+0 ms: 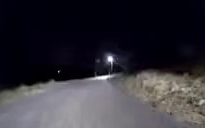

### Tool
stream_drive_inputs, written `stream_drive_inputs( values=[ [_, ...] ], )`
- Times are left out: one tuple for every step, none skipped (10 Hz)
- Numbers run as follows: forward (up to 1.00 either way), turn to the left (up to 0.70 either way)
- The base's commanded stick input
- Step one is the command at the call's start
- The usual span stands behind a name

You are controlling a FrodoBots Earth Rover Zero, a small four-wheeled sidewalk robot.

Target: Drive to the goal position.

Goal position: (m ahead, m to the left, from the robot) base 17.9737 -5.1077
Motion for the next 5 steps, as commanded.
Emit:
stream_drive_inputs(
  values=[
    [1.0, 0.19],
    [1.0, 0.18],
    [1.0, 0.17],
    [1.0, 0.15],
    [1.0, 0.14]
  ],
)
